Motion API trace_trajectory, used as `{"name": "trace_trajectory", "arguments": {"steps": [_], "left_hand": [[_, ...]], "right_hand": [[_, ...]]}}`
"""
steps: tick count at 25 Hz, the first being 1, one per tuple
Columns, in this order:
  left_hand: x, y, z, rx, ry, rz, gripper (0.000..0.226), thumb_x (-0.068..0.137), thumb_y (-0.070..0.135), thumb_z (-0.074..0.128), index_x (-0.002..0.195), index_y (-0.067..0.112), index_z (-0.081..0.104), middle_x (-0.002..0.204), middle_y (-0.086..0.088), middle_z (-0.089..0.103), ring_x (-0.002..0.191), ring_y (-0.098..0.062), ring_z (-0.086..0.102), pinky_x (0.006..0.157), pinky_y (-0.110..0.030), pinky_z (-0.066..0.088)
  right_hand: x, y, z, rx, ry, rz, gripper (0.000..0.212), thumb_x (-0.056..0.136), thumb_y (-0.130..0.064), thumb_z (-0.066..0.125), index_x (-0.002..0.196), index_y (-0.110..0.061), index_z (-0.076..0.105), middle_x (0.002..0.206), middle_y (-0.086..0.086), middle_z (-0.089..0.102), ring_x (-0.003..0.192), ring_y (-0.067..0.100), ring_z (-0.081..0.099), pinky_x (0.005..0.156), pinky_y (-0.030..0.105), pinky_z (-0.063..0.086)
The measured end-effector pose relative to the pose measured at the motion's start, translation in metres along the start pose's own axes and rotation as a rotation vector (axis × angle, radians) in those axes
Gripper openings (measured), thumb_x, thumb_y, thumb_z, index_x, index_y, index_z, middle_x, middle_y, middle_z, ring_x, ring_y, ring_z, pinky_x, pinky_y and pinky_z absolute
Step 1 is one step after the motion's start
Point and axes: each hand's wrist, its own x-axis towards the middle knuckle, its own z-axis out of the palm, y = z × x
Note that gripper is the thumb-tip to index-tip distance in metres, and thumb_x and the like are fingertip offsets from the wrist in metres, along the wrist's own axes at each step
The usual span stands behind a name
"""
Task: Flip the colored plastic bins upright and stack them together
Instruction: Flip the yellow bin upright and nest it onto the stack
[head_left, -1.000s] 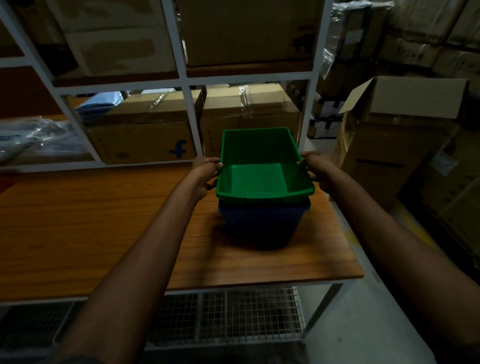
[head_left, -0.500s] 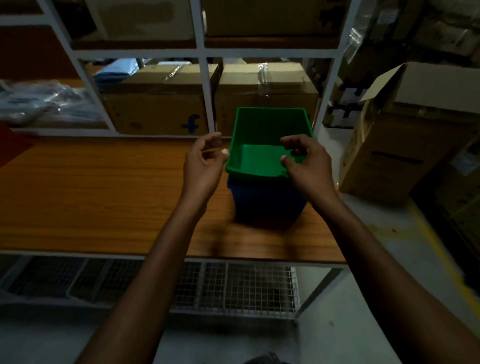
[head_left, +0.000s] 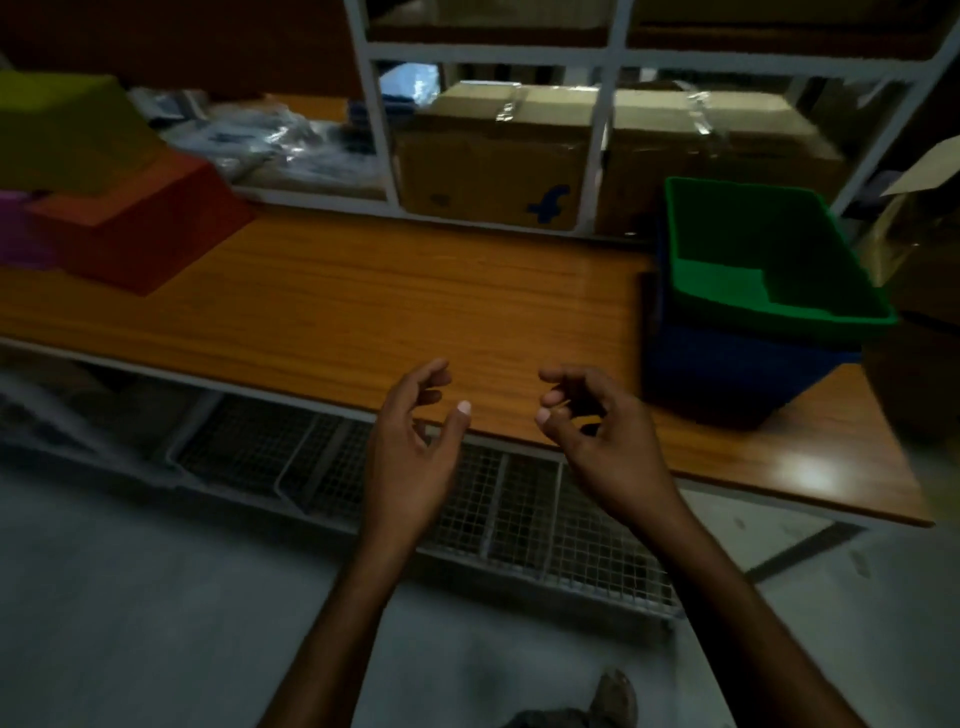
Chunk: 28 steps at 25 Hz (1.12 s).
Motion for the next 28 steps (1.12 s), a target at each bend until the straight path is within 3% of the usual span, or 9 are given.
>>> {"name": "trace_trajectory", "arguments": {"steps": [2, 5, 8, 15, 21, 28], "left_hand": [[-0.003, -0.025, -0.054, -0.006, 0.044, -0.026, 0.044, 0.093, 0.021, 0.069, 0.134, 0.034, 0.057, 0.126, 0.014, 0.063, 0.116, -0.001, 0.057, 0.083, -0.009, 0.047], [-0.006, -0.057, -0.121, 0.009, 0.107, -0.064, 0.043, 0.093, 0.021, 0.07, 0.134, 0.031, 0.059, 0.127, 0.013, 0.064, 0.119, -0.003, 0.058, 0.1, -0.026, 0.049], [-0.006, -0.077, -0.178, -0.008, 0.162, -0.09, 0.044, 0.094, 0.021, 0.07, 0.136, 0.027, 0.059, 0.129, 0.012, 0.063, 0.121, -0.001, 0.057, 0.104, -0.03, 0.049], [0.046, -0.118, -0.254, -0.008, 0.214, -0.131, 0.045, 0.094, 0.026, 0.069, 0.137, 0.031, 0.056, 0.132, 0.014, 0.059, 0.121, 0.004, 0.055, 0.091, -0.007, 0.047], [0.141, -0.156, -0.319, 0.027, 0.271, -0.13, 0.046, 0.093, 0.03, 0.07, 0.136, 0.035, 0.055, 0.131, 0.018, 0.059, 0.123, -0.003, 0.055, 0.102, -0.035, 0.05], [0.256, -0.178, -0.396, 0.021, 0.359, -0.127, 0.04, 0.093, 0.029, 0.07, 0.131, 0.034, 0.057, 0.127, 0.015, 0.061, 0.117, -0.003, 0.057, 0.09, -0.03, 0.05]], "right_hand": [[-0.011, -0.013, 0.051, 0.043, -0.042, 0.016, 0.029, 0.093, -0.009, 0.07, 0.116, -0.027, 0.067, 0.098, -0.008, 0.068, 0.088, 0.006, 0.065, 0.067, 0.012, 0.051], [-0.023, -0.029, 0.115, 0.095, -0.113, 0.046, 0.03, 0.093, -0.01, 0.069, 0.117, -0.028, 0.067, 0.101, -0.008, 0.068, 0.09, 0.004, 0.065, 0.071, 0.011, 0.054], [-0.025, -0.048, 0.172, 0.106, -0.181, 0.03, 0.03, 0.093, -0.014, 0.07, 0.119, -0.029, 0.066, 0.104, -0.009, 0.067, 0.093, 0.0, 0.064, 0.074, 0.009, 0.052], [0.021, -0.077, 0.277, 0.064, -0.257, -0.052, 0.028, 0.094, -0.019, 0.069, 0.118, -0.032, 0.065, 0.103, -0.013, 0.067, 0.094, 0.001, 0.065, 0.075, 0.019, 0.057], [0.112, -0.098, 0.37, 0.088, -0.27, -0.101, 0.027, 0.093, -0.021, 0.071, 0.117, -0.033, 0.066, 0.102, -0.012, 0.068, 0.093, 0.002, 0.065, 0.074, 0.03, 0.055], [0.221, -0.152, 0.48, 0.063, -0.329, -0.195, 0.025, 0.093, -0.026, 0.07, 0.117, -0.032, 0.065, 0.103, -0.015, 0.068, 0.095, -0.001, 0.065, 0.069, 0.017, 0.046]]}}
